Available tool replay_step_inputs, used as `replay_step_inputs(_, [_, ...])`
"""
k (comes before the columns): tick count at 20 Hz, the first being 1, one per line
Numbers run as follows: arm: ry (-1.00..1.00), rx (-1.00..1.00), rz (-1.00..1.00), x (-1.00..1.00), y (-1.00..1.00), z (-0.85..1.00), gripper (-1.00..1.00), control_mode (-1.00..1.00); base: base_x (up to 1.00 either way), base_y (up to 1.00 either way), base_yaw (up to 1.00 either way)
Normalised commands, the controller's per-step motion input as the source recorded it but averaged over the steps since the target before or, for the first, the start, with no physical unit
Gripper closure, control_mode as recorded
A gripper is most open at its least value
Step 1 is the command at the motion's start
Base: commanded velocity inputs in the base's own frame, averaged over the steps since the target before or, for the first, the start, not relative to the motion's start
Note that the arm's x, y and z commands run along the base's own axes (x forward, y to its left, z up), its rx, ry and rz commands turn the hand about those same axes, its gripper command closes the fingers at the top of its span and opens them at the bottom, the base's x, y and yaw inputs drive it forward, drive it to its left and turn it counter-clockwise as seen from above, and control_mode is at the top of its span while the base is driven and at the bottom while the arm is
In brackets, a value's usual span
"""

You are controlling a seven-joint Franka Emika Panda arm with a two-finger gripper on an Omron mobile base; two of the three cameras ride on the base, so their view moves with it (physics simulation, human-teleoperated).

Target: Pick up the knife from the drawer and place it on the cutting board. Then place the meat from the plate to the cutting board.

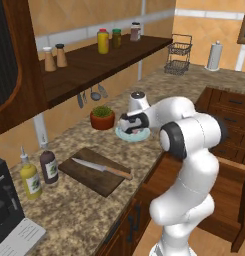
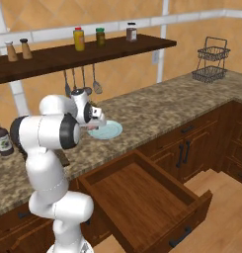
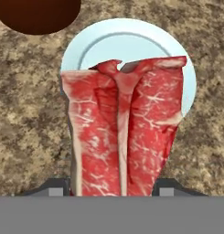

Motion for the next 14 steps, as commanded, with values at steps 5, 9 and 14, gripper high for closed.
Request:
replay_step_inputs(5, [-0.02, 0.00, 0.27, -1.00, 0.56, 0.08, 1.00, -1.00, 0.00, 0.00, 0.00])
replay_step_inputs(9, [0.01, 0.00, 0.29, -1.00, 0.68, 0.50, 1.00, -1.00, 0.00, 0.00, 0.00])
replay_step_inputs(14, [0.10, 0.00, 0.30, -1.00, 0.75, 0.49, 1.00, -1.00, 0.00, 0.00, 0.00])
